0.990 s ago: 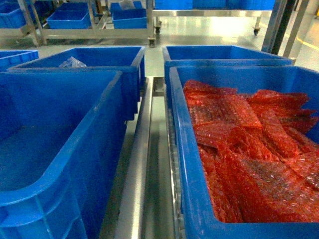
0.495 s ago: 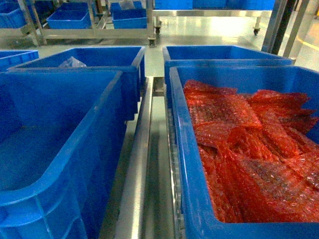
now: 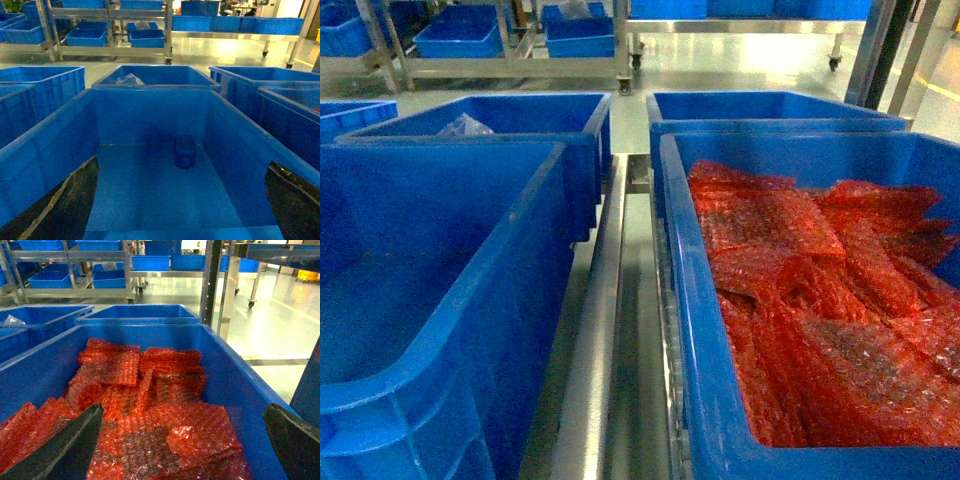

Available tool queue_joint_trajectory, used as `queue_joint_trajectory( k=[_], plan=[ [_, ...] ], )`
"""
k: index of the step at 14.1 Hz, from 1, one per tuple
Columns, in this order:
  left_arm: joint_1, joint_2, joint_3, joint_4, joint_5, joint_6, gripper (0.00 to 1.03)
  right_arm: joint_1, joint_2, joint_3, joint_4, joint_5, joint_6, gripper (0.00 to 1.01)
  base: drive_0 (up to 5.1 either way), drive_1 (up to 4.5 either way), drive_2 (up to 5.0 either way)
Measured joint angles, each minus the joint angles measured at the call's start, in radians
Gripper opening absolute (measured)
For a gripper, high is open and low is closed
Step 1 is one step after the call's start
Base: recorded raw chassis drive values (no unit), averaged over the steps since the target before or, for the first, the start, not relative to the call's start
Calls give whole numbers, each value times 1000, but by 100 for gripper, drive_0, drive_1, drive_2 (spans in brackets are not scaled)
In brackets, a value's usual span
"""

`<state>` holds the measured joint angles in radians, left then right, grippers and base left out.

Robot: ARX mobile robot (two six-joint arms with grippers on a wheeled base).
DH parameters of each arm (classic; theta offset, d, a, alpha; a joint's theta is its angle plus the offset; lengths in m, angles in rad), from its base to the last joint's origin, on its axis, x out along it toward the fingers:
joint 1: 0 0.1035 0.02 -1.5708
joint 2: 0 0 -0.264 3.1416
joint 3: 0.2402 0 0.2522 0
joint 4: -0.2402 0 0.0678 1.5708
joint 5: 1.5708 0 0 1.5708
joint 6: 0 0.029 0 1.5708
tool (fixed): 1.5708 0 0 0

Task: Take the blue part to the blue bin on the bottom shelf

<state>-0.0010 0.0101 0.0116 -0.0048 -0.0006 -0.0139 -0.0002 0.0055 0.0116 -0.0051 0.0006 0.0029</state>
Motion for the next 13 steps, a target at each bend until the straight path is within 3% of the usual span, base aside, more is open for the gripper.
queue_joint_trajectory(
  k=[13],
  plan=[
    [0,0,0,0,0,0,98,0,0,0,0,0,0,98,0,0,0]
  ],
)
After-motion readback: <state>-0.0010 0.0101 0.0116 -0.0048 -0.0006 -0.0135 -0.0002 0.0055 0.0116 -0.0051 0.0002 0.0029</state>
